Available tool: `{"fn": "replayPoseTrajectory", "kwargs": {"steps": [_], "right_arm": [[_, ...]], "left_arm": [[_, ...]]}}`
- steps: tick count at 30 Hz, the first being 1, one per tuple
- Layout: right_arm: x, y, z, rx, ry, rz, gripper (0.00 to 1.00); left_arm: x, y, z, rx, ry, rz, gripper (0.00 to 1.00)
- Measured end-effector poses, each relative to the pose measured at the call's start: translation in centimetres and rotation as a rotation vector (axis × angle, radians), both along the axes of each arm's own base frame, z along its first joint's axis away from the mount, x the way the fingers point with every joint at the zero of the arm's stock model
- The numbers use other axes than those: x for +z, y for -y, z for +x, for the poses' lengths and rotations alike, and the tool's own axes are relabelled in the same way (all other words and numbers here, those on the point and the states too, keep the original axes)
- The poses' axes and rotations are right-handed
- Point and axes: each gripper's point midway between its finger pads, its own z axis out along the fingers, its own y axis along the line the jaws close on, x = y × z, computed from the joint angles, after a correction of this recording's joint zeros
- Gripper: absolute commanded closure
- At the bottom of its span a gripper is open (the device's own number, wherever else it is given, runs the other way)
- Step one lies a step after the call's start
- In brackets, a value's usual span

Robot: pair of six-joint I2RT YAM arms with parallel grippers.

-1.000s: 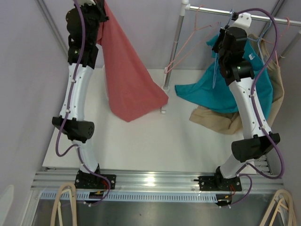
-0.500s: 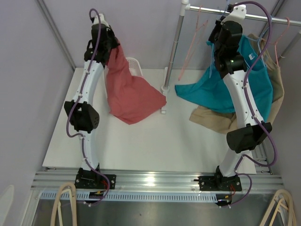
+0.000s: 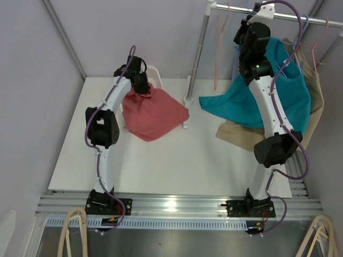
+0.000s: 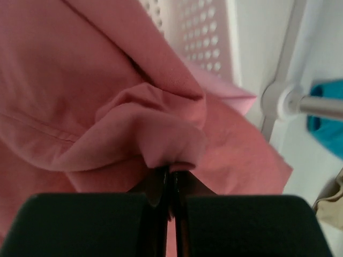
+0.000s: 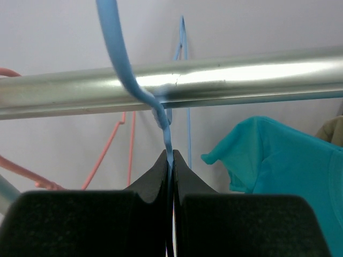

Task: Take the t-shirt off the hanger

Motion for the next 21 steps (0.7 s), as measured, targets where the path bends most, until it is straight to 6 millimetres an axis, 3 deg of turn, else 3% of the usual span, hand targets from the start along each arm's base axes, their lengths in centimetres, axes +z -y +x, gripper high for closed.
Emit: {"fn": "replayPoseTrajectory", "kwargs": {"steps": [5, 7, 8, 10, 13, 16, 19, 21], "right_arm": [[-1.5, -0.4, 1.4, 0.003, -0.027, -0.006, 1.0], [-2.1, -0.5, 1.6, 0.007, -0.042, -0.01, 1.0], [-2.3, -0.5, 1.7, 0.008, -0.047, -0.011, 1.0], [-2.4, -0.5, 1.7, 0.008, -0.052, -0.012, 1.0], [-2.5, -0.5, 1.7, 0.008, -0.053, -0.011, 1.0], [-3.0, -0.5, 1.7, 0.01, -0.062, -0.012, 1.0], [-4.1, -0.6, 1.6, 0.012, -0.086, -0.012, 0.98], [-4.6, -0.6, 1.5, 0.015, -0.098, -0.012, 0.82]], "left_arm": [[-5.4, 0.9, -1.6, -0.045, -0.152, -0.011, 0.99], [-6.7, 1.2, -2.1, -0.055, -0.191, -0.019, 0.91], [-7.1, 1.2, -2.2, -0.059, -0.202, -0.024, 0.69], [-7.4, 1.4, -2.4, -0.066, -0.212, -0.032, 0.52], [-7.1, 1.7, -2.4, -0.079, -0.205, -0.048, 0.01], [-6.7, 1.7, -2.8, -0.07, -0.193, -0.049, 0.0], [-5.0, 1.1, -3.8, -0.053, -0.163, -0.023, 0.01], [-2.7, 0.5, -4.2, -0.035, -0.119, 0.0, 0.01]]}}
